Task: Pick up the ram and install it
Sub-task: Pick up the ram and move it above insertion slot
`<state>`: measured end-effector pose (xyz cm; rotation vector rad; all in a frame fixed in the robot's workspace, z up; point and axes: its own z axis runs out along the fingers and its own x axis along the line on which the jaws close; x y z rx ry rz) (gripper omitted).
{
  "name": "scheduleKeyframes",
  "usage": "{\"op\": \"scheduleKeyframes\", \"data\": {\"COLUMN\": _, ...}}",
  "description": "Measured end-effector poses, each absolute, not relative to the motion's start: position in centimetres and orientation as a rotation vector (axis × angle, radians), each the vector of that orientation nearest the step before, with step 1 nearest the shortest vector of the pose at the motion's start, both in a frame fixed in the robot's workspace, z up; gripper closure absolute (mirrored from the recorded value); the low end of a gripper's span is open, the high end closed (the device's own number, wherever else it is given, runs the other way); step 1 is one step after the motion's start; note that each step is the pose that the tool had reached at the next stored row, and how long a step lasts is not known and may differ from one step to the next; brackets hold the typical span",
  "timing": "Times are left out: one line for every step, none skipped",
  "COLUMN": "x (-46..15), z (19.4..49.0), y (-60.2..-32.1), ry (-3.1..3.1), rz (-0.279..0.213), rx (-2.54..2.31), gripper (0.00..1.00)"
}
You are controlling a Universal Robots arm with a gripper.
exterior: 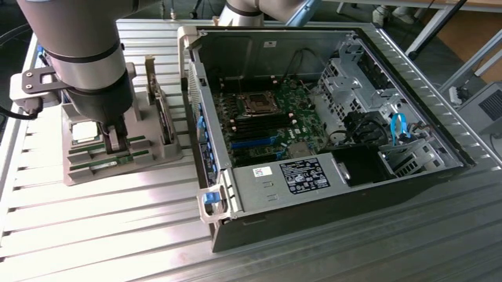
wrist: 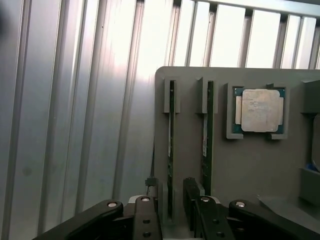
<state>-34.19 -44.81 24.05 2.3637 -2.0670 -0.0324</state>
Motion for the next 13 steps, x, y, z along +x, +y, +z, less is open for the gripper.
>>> {"op": "scheduleKeyframes", "data": {"x": -34.2, "z": 23.94, "y": -44.9, "ry": -2.067, "rz": -0.032, "rx": 2.364, "gripper": 0.67}}
{"op": "scheduleKeyframes", "data": {"x": -34.21, "z": 23.85, "y": -44.97, "ry": -2.067, "rz": -0.032, "rx": 2.364, "gripper": 0.67}}
{"op": "scheduleKeyframes", "data": {"x": -34.22, "z": 23.78, "y": -45.03, "ry": -2.066, "rz": -0.032, "rx": 2.364, "gripper": 0.67}}
{"op": "scheduleKeyframes", "data": {"x": -34.22, "z": 23.68, "y": -45.1, "ry": -2.066, "rz": -0.032, "rx": 2.365, "gripper": 0.67}}
{"op": "scheduleKeyframes", "data": {"x": -34.23, "z": 23.61, "y": -45.15, "ry": -2.066, "rz": -0.032, "rx": 2.365, "gripper": 0.67}}
{"op": "scheduleKeyframes", "data": {"x": -34.24, "z": 23.54, "y": -45.2, "ry": -2.066, "rz": -0.032, "rx": 2.365, "gripper": 0.67}}
{"op": "scheduleKeyframes", "data": {"x": -34.25, "z": 23.44, "y": -45.27, "ry": -2.066, "rz": -0.032, "rx": 2.365, "gripper": 0.67}}
{"op": "scheduleKeyframes", "data": {"x": -34.27, "z": 23.34, "y": -45.34, "ry": -2.066, "rz": -0.032, "rx": 2.365, "gripper": 0.67}}
{"op": "scheduleKeyframes", "data": {"x": -34.27, "z": 23.29, "y": -45.37, "ry": -2.066, "rz": -0.032, "rx": 2.365, "gripper": 0.67}}
{"op": "scheduleKeyframes", "data": {"x": -34.28, "z": 23.26, "y": -45.39, "ry": -2.066, "rz": -0.032, "rx": 2.365, "gripper": 0.67}}
{"op": "scheduleKeyframes", "data": {"x": -34.31, "z": 23.17, "y": -45.45, "ry": -2.065, "rz": -0.032, "rx": 2.365, "gripper": 0.67}}
{"op": "scheduleKeyframes", "data": {"x": -34.41, "z": 23.09, "y": -45.48, "ry": -2.065, "rz": -0.032, "rx": 2.365, "gripper": 0.67}}
{"op": "scheduleKeyframes", "data": {"x": -34.56, "z": 23.04, "y": -45.47, "ry": -2.065, "rz": -0.032, "rx": 2.366, "gripper": 0.67}}
